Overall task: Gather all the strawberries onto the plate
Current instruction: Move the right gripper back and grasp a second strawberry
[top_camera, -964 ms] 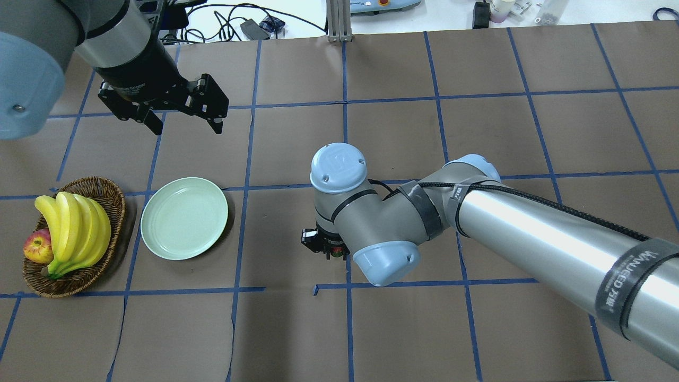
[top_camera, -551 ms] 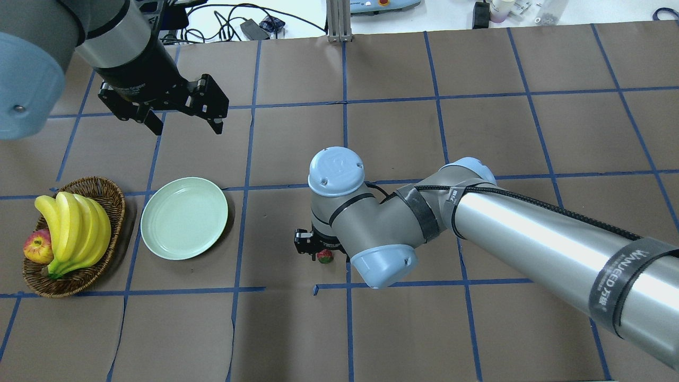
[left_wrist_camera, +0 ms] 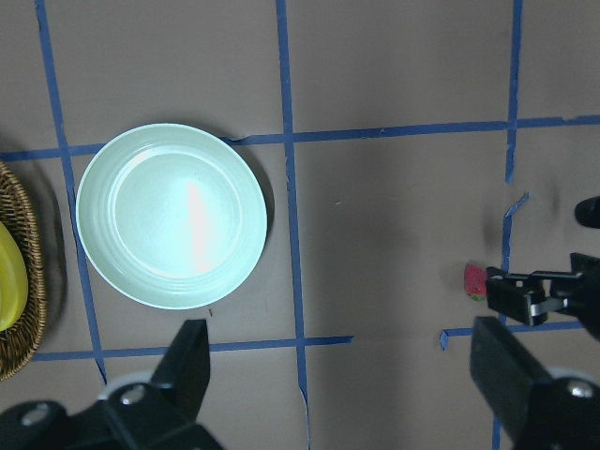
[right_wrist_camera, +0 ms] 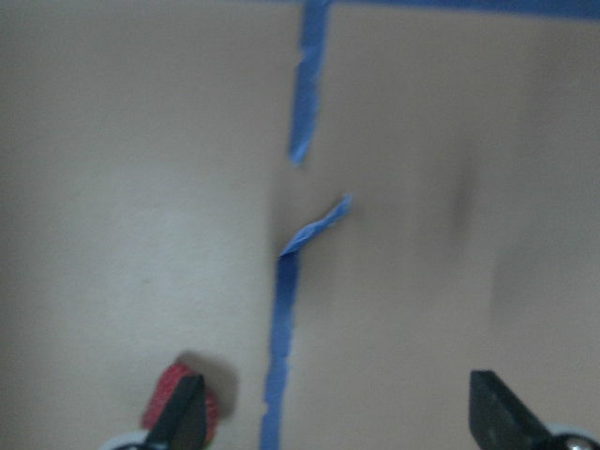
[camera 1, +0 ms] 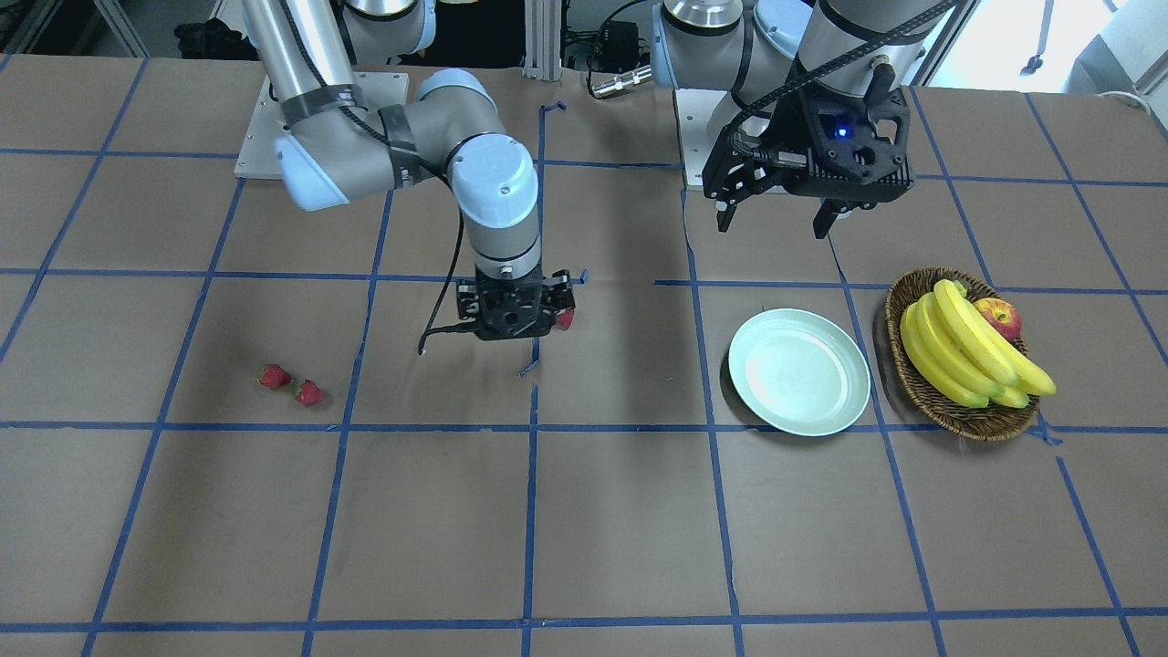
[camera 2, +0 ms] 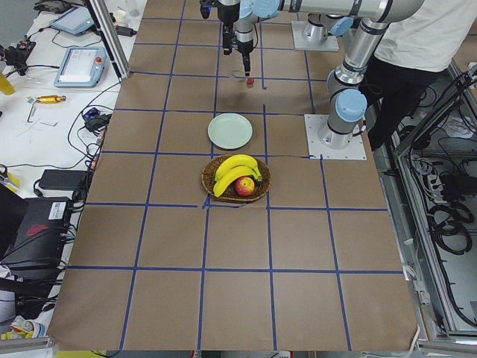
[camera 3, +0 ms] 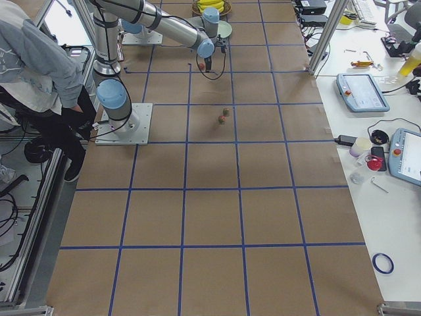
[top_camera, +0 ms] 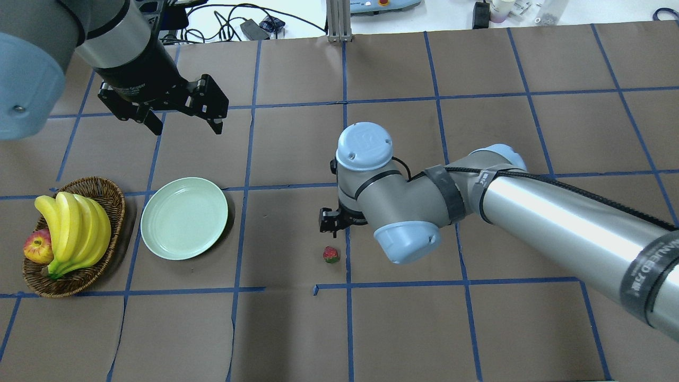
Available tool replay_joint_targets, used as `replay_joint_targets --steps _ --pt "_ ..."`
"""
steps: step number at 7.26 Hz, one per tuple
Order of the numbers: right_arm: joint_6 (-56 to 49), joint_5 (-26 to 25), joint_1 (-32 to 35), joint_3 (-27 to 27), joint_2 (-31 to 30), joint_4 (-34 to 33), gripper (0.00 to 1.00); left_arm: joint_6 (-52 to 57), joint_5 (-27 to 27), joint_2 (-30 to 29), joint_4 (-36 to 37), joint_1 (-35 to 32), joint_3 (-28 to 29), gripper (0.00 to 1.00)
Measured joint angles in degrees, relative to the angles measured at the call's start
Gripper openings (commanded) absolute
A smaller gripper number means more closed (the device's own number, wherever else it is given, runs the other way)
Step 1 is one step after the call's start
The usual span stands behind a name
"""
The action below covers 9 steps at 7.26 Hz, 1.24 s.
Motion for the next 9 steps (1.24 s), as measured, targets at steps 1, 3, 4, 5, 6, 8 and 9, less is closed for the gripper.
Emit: replay_joint_targets --steps 1,3,4,5,6,8,9 --pt "-4.3 -1.0 -5.8 0.0 -1.0 0.5 1.0 0.0 0.0 0.0 0.0 0.0 0.0 1.0" --pt "-18.2 -3.9 -16.0 0.0 -2.0 0.4 1.0 0.1 0.2 0.0 0.0 0.1 0.0 1.0" --pt "-26.2 -6.6 -19.8 0.1 -2.0 0.3 1.0 0.0 0.2 0.0 0.0 0.1 0.0 1.0" --pt "-31.0 -7.8 -22.5 0.3 -1.7 0.2 1.0 0.0 0.2 -0.1 0.0 0.1 -0.1 1.0" --pt "-33.0 -8.0 -23.7 1.0 -1.2 0.0 1.0 0.0 0.2 -0.1 0.0 0.1 -0.1 1.0" --pt "-34.1 -7.9 -24.4 2.2 0.8 -0.5 0.99 0.0 0.0 -0.1 0.0 0.0 -0.2 1.0" --pt "-34.2 -7.9 -24.4 2.6 1.6 -0.6 0.99 0.0 0.0 -0.1 0.0 0.0 -0.2 1.0"
